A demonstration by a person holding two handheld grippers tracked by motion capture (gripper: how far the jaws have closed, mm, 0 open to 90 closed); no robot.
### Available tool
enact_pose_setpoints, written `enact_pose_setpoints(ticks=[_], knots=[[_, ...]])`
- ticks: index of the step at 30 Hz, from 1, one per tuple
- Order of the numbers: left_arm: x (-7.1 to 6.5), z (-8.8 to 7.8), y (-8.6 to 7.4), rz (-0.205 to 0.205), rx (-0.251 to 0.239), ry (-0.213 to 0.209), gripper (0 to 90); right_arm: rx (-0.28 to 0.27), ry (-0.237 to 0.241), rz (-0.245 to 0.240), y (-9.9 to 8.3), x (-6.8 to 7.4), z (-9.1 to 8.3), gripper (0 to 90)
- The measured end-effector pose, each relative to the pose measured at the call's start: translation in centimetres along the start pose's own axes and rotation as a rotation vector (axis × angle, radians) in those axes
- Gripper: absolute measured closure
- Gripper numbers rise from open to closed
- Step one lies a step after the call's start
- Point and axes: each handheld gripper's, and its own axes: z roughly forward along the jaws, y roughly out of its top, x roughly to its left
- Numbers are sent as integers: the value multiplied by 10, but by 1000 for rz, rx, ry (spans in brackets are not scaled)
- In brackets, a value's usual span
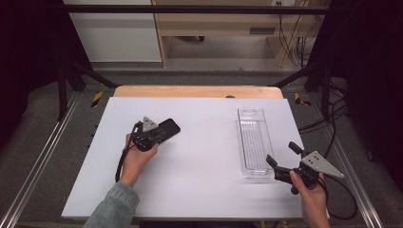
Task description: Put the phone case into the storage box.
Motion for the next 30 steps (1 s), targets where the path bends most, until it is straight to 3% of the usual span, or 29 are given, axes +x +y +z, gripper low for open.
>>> enact_pose_setpoints(ticks=[1, 6, 23, 28, 30], knots=[[0, 7, 1, 6, 27, -5, 880, 0, 0, 0, 0, 0, 0, 34], [0, 25, 3, 19, 69, 4, 900, -3, 2, 0, 0, -1, 0, 35], [1, 50, 4, 33, 125, 31, 900, 2, 5, -4, 0, 0, 1, 37], [3, 51, 3, 9, 126, 8, 900, 9, 11, -3, -1, 0, 1, 38], [4, 50, 3, -9, 132, -25, 900, 9, 12, -5, -1, 0, 1, 38]])
